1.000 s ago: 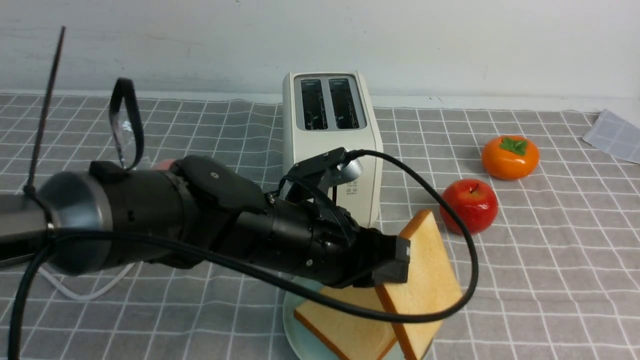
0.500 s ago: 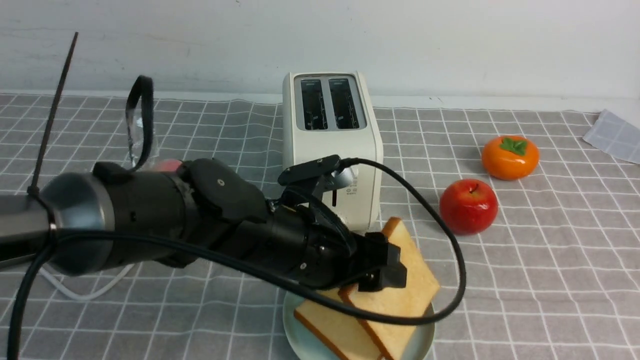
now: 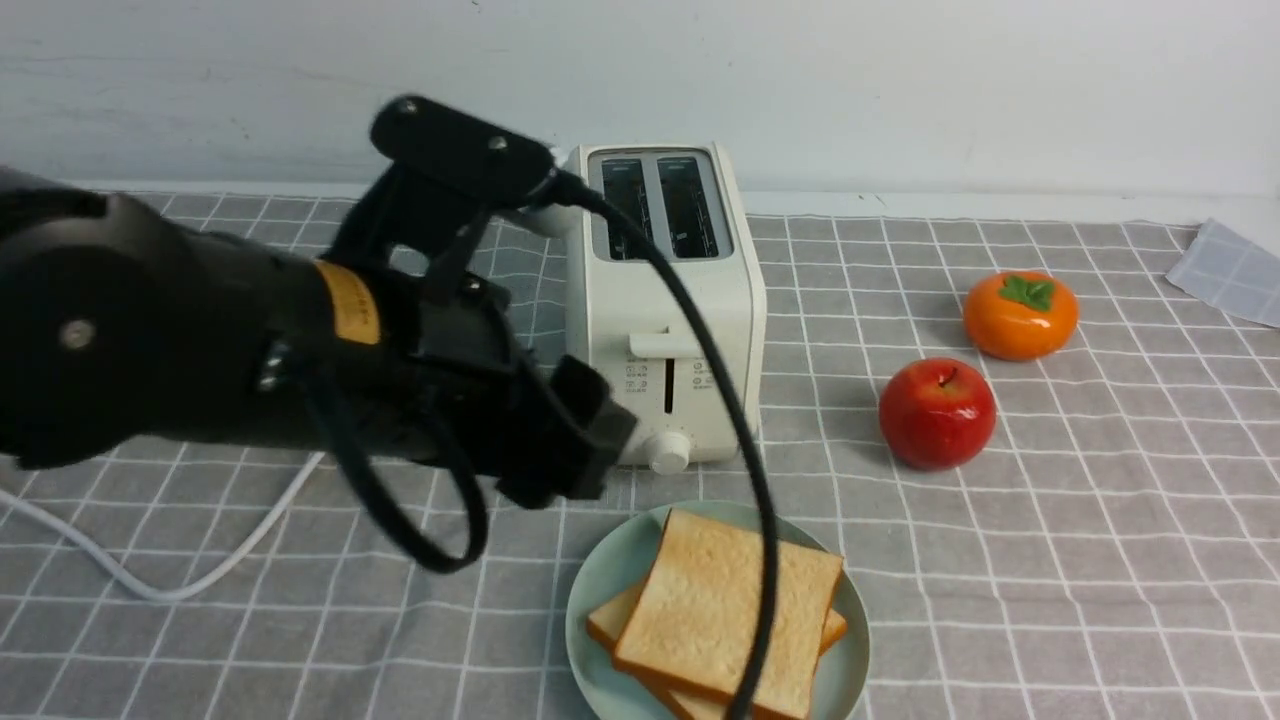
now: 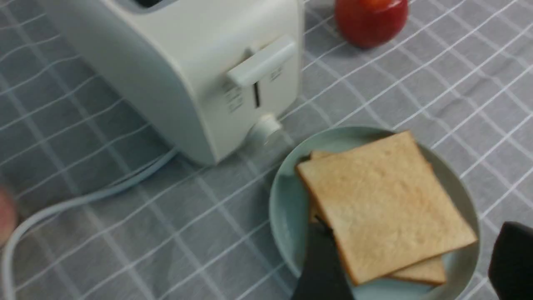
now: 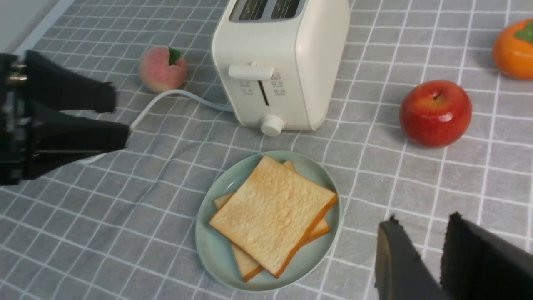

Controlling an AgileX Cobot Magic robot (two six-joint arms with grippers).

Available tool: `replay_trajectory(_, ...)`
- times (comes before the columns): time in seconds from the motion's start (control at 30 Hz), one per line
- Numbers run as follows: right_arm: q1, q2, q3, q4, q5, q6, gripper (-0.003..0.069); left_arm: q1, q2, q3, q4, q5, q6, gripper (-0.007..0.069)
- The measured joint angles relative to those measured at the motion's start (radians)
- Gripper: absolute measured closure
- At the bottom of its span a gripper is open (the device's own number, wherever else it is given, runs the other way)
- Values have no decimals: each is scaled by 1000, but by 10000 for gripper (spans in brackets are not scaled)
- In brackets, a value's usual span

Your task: Take toasted bread from bread machine on grey coffee table place on plate.

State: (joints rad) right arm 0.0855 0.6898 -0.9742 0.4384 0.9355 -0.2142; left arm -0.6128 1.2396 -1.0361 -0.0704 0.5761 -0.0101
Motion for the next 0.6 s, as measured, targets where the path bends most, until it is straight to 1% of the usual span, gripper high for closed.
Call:
replay_trajectory(0.03,0,0,2,-21,-10,0,546,0,-20,0,80,39,-67,194)
replay_trajectory(0.07,0,0,7,-42,-19,0,576,0,-34,0,143,81,-159,246)
replay_trajectory(0.1,0,0,17,-68,-33,0,624,0,-54,0,228,150,-259,306)
replay_trajectory(0.13,0,1,35,-84,-41,0,663,0,-74,0,293,234,-403,398)
replay_trajectory(0.2,0,4,62,-93,-47,0,676,0,-101,5,350,308,-535,509)
replay_trajectory(0.27,0,6,125,-96,-61,0,678,0,-160,34,377,368,-622,627)
replay_trajectory(0.33,0,0,167,-93,-81,0,678,0,-191,52,378,369,-640,638)
replay_trajectory(0.4,0,-52,270,-76,-149,-51,678,0,-281,98,372,344,-674,638)
replay_trajectory(0.5,0,-184,387,-59,-235,-124,678,0,-388,152,347,302,-694,638)
replay_trajectory(0.6,0,-334,508,-50,-317,-133,678,0,-500,224,325,293,-695,638)
